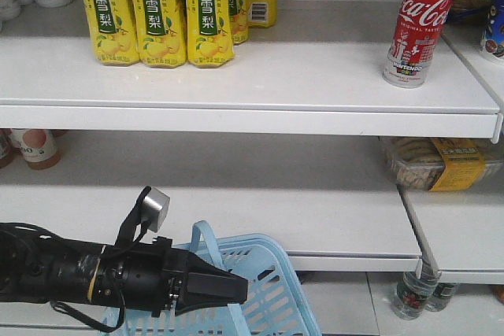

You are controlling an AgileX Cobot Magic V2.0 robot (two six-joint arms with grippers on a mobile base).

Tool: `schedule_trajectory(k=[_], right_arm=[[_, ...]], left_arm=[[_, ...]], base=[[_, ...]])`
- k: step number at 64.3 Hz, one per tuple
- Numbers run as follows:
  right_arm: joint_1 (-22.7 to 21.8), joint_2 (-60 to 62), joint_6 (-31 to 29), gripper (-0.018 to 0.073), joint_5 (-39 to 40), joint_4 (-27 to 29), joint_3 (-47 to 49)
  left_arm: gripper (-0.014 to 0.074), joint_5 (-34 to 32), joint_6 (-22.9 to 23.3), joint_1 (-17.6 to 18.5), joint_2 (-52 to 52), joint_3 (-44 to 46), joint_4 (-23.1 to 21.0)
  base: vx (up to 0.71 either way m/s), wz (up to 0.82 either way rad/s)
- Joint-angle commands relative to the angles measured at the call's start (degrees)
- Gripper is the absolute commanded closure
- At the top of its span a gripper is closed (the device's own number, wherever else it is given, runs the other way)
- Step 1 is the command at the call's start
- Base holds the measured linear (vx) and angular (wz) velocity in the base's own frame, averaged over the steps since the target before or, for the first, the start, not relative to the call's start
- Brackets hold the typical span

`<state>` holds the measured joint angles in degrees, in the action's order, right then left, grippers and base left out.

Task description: Place coke in basket with both arms

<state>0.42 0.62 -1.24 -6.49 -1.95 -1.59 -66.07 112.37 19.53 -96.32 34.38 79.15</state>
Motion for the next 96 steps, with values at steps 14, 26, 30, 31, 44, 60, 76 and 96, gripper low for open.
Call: schedule_trajectory(k=[14, 26, 30, 31, 44, 60, 76, 96], right_arm=[[-0.3, 0.73, -0.15, 0.0569, 4.11, -0.54, -0.46], [-0.3, 0.73, -0.15, 0.0569, 4.11, -0.54, -0.46], [-0.3, 0.73, -0.15, 0.0569, 4.11, -0.54, -0.46], [-0.3, 0.73, -0.15, 0.0569, 4.11, -0.54, -0.46], [-0.3, 0.73, -0.15, 0.0569, 4.11, -0.54, -0.46], [-0.3, 0.73, -0.15, 0.0569, 4.11, -0.54, -0.46], [-0.3, 0.73, -0.15, 0.0569, 4.11, -0.54, -0.46], [-0.3, 0.73, -0.15, 0.0569, 4.11, -0.54, -0.46]], left_arm=[[0.0603, -11.78, -0.52, 0.31, 2.49, 0.81, -3.45], [0.0603, -11.78, -0.52, 0.31, 2.49, 0.81, -3.45], [0.0603, -11.78, -0.52, 0.31, 2.49, 0.81, -3.45], [0.0603, -11.78, -0.52, 0.31, 2.49, 0.81, -3.45], [0.0603, -11.78, -0.52, 0.31, 2.49, 0.81, -3.45], [0.0603, -11.78, -0.52, 0.31, 2.49, 0.81, -3.45], [0.0603, -11.78, -0.52, 0.31, 2.49, 0.81, -3.45], [0.0603, -11.78, -0.52, 0.31, 2.49, 0.81, -3.45]], base=[[0.03, 0.01], [0.03, 0.0], [0.03, 0.0], [0.03, 0.0], [0.02, 0.01], [0.02, 0.0], [0.01, -0.01], [0.0, 0.0]])
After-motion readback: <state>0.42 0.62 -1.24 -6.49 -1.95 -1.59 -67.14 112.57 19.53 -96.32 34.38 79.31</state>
